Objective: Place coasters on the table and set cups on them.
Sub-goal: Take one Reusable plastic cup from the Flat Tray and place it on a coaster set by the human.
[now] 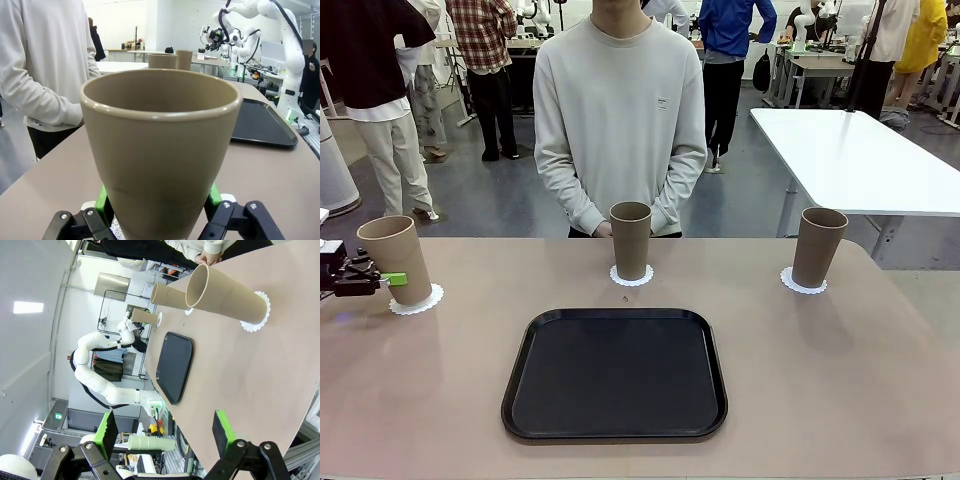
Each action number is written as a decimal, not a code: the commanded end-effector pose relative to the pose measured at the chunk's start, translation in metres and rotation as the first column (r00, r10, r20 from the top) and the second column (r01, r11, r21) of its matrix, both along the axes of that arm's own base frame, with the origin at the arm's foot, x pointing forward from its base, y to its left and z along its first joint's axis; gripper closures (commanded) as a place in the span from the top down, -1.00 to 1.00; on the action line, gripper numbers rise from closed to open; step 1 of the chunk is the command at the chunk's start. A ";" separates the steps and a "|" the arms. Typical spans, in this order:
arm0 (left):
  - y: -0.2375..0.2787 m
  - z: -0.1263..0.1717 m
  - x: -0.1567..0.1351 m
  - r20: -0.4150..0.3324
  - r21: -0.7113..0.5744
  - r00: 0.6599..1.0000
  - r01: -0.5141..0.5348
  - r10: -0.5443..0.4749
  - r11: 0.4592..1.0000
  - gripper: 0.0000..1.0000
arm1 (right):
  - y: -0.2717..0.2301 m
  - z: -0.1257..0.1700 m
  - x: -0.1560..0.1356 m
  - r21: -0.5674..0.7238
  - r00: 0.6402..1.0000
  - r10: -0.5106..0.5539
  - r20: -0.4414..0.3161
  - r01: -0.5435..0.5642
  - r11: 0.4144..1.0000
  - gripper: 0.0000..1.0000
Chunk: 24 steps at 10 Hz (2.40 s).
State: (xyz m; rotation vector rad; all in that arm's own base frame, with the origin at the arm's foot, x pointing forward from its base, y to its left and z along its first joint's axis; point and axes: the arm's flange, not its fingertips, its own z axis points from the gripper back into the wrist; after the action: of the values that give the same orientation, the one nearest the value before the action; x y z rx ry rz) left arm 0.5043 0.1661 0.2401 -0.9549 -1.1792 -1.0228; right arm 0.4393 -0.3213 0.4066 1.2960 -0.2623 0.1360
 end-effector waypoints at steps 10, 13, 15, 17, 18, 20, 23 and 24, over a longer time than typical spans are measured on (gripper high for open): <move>0.007 -0.011 0.006 -0.010 0.013 0.999 0.046 -0.046 0.999 1.00 | 0.002 0.001 0.000 0.001 1.000 -0.009 0.006 0.009 1.000 1.00; 0.006 -0.012 0.006 -0.024 0.019 0.998 0.060 -0.060 0.998 1.00 | 0.002 0.001 0.000 0.001 1.000 -0.009 0.006 0.009 1.000 1.00; 0.007 -0.013 0.007 -0.035 0.035 0.998 0.059 -0.058 0.998 1.00 | 0.002 0.001 0.000 0.001 1.000 -0.009 0.006 0.009 1.000 1.00; 0.010 -0.017 0.009 -0.026 0.080 0.998 0.053 -0.051 0.995 1.00 | 0.002 0.001 0.000 0.001 1.000 -0.009 0.006 0.009 1.000 1.00; 0.011 -0.017 0.007 -0.029 0.119 0.998 0.062 -0.059 0.991 1.00 | 0.002 0.001 0.000 0.001 1.000 -0.009 0.006 0.009 1.000 1.00; 0.014 -0.016 0.006 -0.030 0.167 0.997 0.069 -0.065 0.984 1.00 | 0.002 0.001 0.000 0.001 1.000 -0.009 0.006 0.009 1.000 1.00; 0.017 -0.013 0.001 -0.041 0.208 0.996 0.081 -0.074 0.975 1.00 | 0.002 0.001 0.000 0.001 1.000 -0.009 0.006 0.009 1.000 1.00; 0.021 -0.011 -0.002 -0.039 0.229 0.996 0.083 -0.077 0.970 1.00 | 0.002 0.001 0.000 0.001 1.000 -0.009 0.006 0.009 1.000 1.00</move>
State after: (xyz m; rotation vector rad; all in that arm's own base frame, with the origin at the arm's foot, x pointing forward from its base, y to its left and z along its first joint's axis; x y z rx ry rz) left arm 0.5090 0.1857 0.2228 -0.8688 -0.9994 -1.1363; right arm 0.4393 -0.3213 0.4066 1.2959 -0.2624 0.1361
